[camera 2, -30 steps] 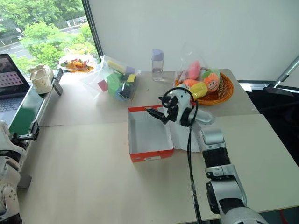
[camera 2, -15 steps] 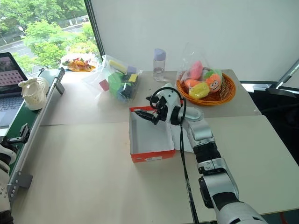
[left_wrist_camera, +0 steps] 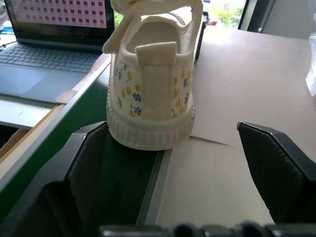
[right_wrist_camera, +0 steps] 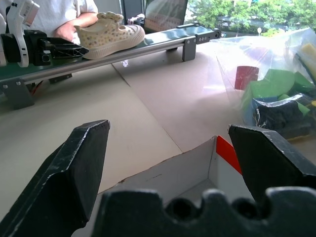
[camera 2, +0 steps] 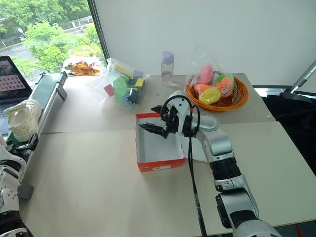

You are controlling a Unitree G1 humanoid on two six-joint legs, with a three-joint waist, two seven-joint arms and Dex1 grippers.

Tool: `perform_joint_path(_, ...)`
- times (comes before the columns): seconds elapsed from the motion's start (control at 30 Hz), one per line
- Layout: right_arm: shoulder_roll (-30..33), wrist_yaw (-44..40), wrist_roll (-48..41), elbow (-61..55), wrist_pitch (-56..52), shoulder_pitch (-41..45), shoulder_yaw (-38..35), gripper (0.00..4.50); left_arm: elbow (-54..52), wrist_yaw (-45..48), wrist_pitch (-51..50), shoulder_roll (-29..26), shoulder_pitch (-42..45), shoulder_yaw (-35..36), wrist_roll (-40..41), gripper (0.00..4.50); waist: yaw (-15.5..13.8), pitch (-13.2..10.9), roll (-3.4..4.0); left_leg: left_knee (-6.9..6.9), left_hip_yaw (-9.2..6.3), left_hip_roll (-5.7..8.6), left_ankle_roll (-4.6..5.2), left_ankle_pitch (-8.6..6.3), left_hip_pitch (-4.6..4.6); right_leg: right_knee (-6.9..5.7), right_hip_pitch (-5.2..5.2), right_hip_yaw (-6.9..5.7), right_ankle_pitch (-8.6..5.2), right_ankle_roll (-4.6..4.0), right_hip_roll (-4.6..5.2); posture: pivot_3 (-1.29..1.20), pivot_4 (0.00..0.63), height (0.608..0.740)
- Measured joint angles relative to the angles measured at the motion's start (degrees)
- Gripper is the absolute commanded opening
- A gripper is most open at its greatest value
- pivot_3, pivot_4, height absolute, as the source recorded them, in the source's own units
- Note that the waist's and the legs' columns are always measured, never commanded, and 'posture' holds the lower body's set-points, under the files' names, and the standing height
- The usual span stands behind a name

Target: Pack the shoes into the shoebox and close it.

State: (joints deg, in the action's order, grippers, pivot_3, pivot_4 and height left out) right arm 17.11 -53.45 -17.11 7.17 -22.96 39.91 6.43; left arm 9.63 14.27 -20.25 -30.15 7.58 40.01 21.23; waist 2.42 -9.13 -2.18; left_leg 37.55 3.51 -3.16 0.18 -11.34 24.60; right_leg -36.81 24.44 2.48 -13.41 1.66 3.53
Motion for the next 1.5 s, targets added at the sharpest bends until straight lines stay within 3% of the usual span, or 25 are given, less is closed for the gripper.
perform_joint_path(0.2,0.9,1.1,0.1,-0.1,-0.1,-0.2,-0.1,4.50,3.4,-0.6,0.2,-0.1,0.1,-0.4,-0.2,4.47,-0.3,0.0,0.00,0.00,0.01,-0.02,-0.03,0.02,-0.04,-0.10,-0.01,-0.06,0.02,-0.05,-0.01,0.00,0.150,0.740)
perform_joint_path(0.37,1.8,1.4,0.3,0.0,-0.1,-0.2,-0.1,4.50,3.9,-1.6,-1.1,-0.8,0.6,-0.7,-0.4,3.10,-0.8,0.0,0.02,-0.03,0.03,-0.02,-0.05,0.03,-0.18,-0.10,-0.10,-0.05,0.01,-0.06,0.01,0.00,0.150,0.740)
perform_joint_path(0.5,2.0,1.7,0.7,0.0,0.0,-0.2,-0.1,4.50,3.1,-1.7,-1.2,-0.6,0.6,-0.8,0.5,2.83,-1.4,0.0,0.02,-0.12,0.06,-0.03,-0.07,0.03,-0.24,-0.10,-0.10,-0.04,0.01,-0.10,0.00,0.00,0.150,0.740)
perform_joint_path(0.63,2.1,1.7,0.7,0.0,0.0,-0.2,-0.1,4.50,1.3,-2.8,-1.3,0.2,0.4,-1.4,0.4,2.83,-1.8,0.0,0.01,-0.15,0.06,-0.04,-0.10,0.05,-0.21,-0.09,-0.09,-0.06,0.00,-0.10,0.01,0.00,0.150,0.740)
perform_joint_path(0.77,2.0,1.7,0.0,0.0,-0.8,0.1,-0.2,4.50,-6.3,-2.1,-1.4,0.5,0.6,-6.3,0.0,2.83,-2.1,0.0,-0.17,-0.14,0.05,-0.07,-0.18,0.10,0.02,0.05,-0.01,-0.11,0.03,-0.08,0.01,0.00,0.150,0.740)
perform_joint_path(1.03,6.0,4.5,-6.2,5.1,-16.7,6.5,-6.4,4.50,-24.2,-0.5,-9.7,1.8,5.9,-19.3,2.1,2.83,-1.7,0.0,-0.18,-0.26,0.08,-0.03,-0.16,0.12,0.08,0.17,0.03,-0.08,0.04,-0.06,0.00,0.00,0.150,0.740)
perform_joint_path(1.17,7.5,6.3,-8.4,9.9,-23.4,10.6,-10.5,4.50,-26.7,-1.3,-12.8,5.2,8.8,-24.8,2.5,2.83,-1.4,0.0,-0.20,-0.29,0.07,-0.02,-0.14,0.13,0.10,0.17,0.08,0.00,0.03,-0.06,-0.09,0.00,0.150,0.740)
perform_joint_path(1.3,6.7,9.2,-15.3,11.9,-34.1,14.4,-17.8,4.50,-29.5,-3.6,-14.9,12.7,13.6,-31.7,2.7,2.83,-1.6,-0.1,-0.23,-0.28,0.01,0.05,-0.13,0.13,0.15,0.22,0.02,0.00,0.01,0.01,-0.08,0.00,0.150,0.740)
perform_joint_path(1.4,5.2,11.0,-17.7,10.2,-37.3,14.2,-18.6,4.50,-30.5,-4.8,-16.4,17.1,16.3,-35.9,3.3,2.83,-1.5,-0.1,-0.23,-0.29,0.00,0.08,-0.12,0.12,0.16,0.28,0.00,0.03,0.01,0.06,-0.08,0.00,0.150,0.740)
perform_joint_path(1.5,3.0,14.1,-18.6,8.5,-38.1,12.8,-19.8,4.50,-31.2,-4.7,-17.3,18.2,16.4,-39.7,2.4,2.83,-1.2,-0.1,-0.21,-0.30,-0.01,0.10,-0.11,0.12,0.16,0.22,0.06,0.08,0.00,0.07,-0.10,0.00,0.150,0.740)
